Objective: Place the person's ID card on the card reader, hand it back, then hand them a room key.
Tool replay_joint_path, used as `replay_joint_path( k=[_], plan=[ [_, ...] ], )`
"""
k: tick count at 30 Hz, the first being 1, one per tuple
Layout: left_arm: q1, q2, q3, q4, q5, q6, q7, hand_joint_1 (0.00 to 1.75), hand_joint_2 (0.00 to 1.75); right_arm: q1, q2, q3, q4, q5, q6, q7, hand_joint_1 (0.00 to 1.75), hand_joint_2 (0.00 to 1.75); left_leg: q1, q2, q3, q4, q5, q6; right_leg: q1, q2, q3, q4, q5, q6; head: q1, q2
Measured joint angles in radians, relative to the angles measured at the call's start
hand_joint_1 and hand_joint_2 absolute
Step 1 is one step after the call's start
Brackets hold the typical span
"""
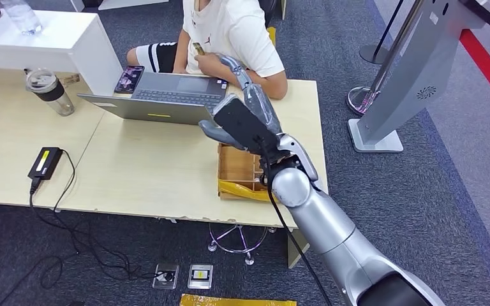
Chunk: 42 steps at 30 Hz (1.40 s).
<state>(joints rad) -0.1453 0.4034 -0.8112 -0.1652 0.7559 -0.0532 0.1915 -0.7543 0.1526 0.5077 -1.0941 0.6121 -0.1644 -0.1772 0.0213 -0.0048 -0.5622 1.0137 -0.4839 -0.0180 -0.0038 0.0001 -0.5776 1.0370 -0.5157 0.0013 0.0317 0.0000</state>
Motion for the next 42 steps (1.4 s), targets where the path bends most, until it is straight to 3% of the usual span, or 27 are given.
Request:
replay_joint_path(
  k=[7,20,30,42],
  plan=[
    [0.0,0.002,0.0,0.0,0.022,0.001,0.0,0.0,1.75,0.071,-0.03,0.034,-0.18,0.165,0.094,0.068,0.0,1.75,0.0,0.0,0.0,0.0,0.0,0.0,0.0,0.0,0.0,0.0,0.0,0.0,0.0,0.0],
    [-0.001,0.002,0.0,0.0,0.037,0.002,0.01,0.0,1.75,0.139,-0.071,0.111,-0.281,0.334,0.101,0.099,0.0,1.75,0.0,0.0,0.0,0.0,0.0,0.0,0.0,0.0,0.0,0.0,0.0,0.0,0.0,0.0],
    [-0.002,-0.002,0.0,0.0,0.073,0.023,0.042,0.0,1.75,0.166,-0.092,0.149,-0.237,0.507,0.033,0.153,0.0,1.75,0.0,0.0,-0.001,0.0,0.0,0.0,0.0,0.0,0.0,0.0,0.0,0.0,0.0,0.0],
    [-0.002,-0.021,0.0,0.0,0.118,0.046,0.079,0.0,1.75,0.175,-0.093,0.18,-0.075,0.557,-0.001,0.184,0.0,1.75,0.0,0.0,0.0,0.0,0.0,0.0,0.0,0.0,0.0,0.0,0.0,0.0,0.0,0.0]
  ],
)
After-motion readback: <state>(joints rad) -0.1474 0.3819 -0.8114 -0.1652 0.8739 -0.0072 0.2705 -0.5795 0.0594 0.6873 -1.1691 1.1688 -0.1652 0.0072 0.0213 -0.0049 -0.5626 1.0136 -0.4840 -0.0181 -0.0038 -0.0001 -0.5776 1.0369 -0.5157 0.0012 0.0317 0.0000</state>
